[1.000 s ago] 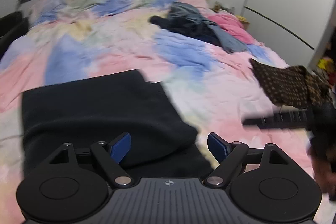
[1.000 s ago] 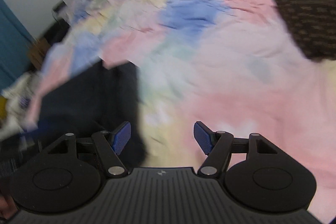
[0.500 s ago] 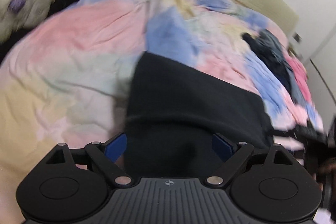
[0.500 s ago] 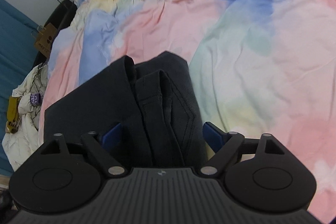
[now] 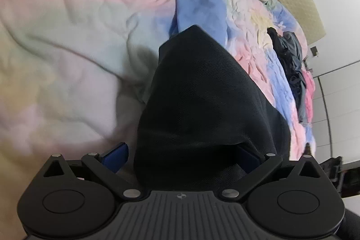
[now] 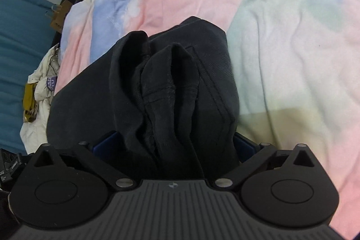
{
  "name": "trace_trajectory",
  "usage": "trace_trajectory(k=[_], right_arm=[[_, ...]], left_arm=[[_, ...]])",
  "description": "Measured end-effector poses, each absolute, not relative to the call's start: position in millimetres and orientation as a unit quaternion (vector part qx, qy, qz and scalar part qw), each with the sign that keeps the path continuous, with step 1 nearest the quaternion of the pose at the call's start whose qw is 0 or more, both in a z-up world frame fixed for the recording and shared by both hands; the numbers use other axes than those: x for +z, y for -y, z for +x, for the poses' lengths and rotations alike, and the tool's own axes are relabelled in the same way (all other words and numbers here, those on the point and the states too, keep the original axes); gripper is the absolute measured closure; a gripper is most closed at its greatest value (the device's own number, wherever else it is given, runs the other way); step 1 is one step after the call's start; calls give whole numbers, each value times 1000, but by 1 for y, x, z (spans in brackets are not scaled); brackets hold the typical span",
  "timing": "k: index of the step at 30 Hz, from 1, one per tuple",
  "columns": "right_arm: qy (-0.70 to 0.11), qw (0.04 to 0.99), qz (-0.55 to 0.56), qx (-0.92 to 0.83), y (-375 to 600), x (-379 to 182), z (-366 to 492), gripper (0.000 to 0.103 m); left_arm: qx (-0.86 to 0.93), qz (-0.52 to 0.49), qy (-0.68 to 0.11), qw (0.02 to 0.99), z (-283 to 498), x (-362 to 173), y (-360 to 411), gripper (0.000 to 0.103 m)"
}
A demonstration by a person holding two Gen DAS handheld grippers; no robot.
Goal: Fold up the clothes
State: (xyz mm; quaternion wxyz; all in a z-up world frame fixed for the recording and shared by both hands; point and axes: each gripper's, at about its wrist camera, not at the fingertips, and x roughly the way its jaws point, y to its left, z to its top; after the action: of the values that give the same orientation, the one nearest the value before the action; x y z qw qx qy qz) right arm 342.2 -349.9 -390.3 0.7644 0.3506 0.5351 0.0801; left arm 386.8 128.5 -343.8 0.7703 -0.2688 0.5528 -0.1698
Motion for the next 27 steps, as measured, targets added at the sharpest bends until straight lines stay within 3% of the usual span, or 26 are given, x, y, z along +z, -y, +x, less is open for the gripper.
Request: trace_trajectory(k=[2, 5, 7, 9, 11, 13, 27], right_arm=[[-535, 770, 341, 70, 347, -387, 341, 12], [-535, 780, 320, 50, 342, -374, 334, 43], [-534, 784, 314, 33, 340, -365, 330, 55], [-532, 794, 295, 23, 333, -353, 328, 61], [-527, 803, 277, 16, 327, -339, 326, 64], [-518, 811, 271, 16, 322, -323, 322, 66], [-506, 825, 251, -1, 313, -232, 223, 67]], left_arm=[[-174, -270, -552, 769, 388, -343, -126, 9], [-171, -261, -553, 773, 384, -338, -117, 15], [-171, -250, -549, 779, 380, -332, -110, 21], [-164, -239, -546, 786, 373, -324, -106, 41], [-151, -226, -548, 791, 368, -314, -100, 68], [-145, -202, -545, 801, 362, -299, -91, 77], [-183, -168, -546, 800, 265, -206, -78, 80]])
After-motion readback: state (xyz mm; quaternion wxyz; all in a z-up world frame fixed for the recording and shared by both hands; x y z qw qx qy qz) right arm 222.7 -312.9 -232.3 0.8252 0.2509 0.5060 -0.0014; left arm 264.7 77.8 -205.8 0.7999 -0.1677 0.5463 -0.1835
